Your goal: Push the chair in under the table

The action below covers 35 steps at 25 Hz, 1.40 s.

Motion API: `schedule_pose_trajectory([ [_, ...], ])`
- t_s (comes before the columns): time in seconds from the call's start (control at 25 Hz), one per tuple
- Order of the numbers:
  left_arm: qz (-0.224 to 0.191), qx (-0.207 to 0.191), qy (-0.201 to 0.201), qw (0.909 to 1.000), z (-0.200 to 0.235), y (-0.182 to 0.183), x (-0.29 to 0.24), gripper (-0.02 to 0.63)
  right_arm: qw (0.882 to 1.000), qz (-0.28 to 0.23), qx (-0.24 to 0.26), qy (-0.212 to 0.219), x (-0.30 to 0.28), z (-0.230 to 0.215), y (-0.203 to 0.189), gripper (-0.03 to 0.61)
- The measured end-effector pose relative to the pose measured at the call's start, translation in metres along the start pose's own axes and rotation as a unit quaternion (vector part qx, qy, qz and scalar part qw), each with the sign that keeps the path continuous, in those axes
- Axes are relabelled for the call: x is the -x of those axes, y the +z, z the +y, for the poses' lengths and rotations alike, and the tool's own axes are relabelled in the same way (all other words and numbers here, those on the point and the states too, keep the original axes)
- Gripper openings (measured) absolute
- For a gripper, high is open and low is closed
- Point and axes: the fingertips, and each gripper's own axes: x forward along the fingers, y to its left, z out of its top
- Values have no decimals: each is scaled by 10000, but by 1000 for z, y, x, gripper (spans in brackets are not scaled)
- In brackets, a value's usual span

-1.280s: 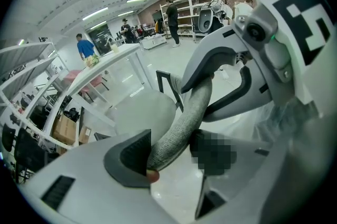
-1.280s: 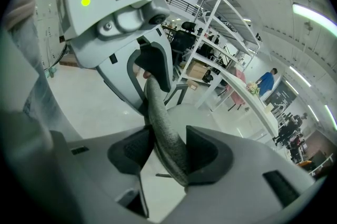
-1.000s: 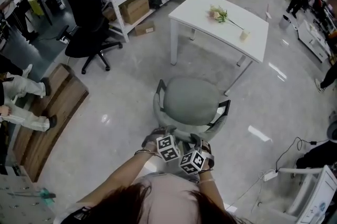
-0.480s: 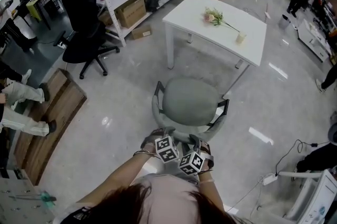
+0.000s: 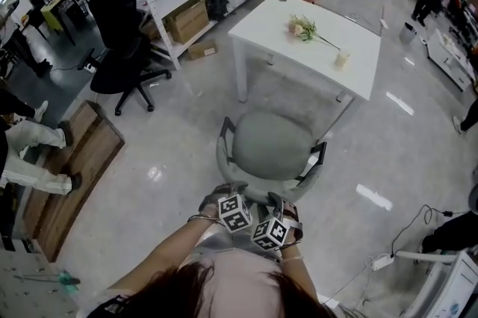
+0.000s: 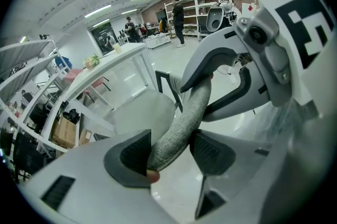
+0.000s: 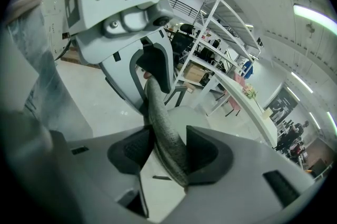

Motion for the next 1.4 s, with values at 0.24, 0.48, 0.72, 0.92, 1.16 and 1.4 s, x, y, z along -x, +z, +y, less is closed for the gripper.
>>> schedule_pose_trajectory([
  [0.24,-27,-9,15,10000,7,5,-5,232,10000,-3,1,-13,-6,-9,-1,206],
  [0.48,-88,-45,35,9999,16,17,-14,232,10000,-19,23,-68,-12,-24,-5,206],
  [0.72,-131,-94,24,9999,29,23,-20,232,9999,0,5,-119,-21,-37,-3,206],
  [0.92,-161,-119,46,9998,29,27,-21,232,9999,-38,15,-161,-21,-41,-5,206],
  [1.16,-231,-136,116,9996,32,34,-24,232,9996,-85,69,-253,-22,-49,-9,207],
  [1.4,-296,-144,144,9994,36,37,-29,232,9994,-119,66,-313,-26,-55,-9,207],
])
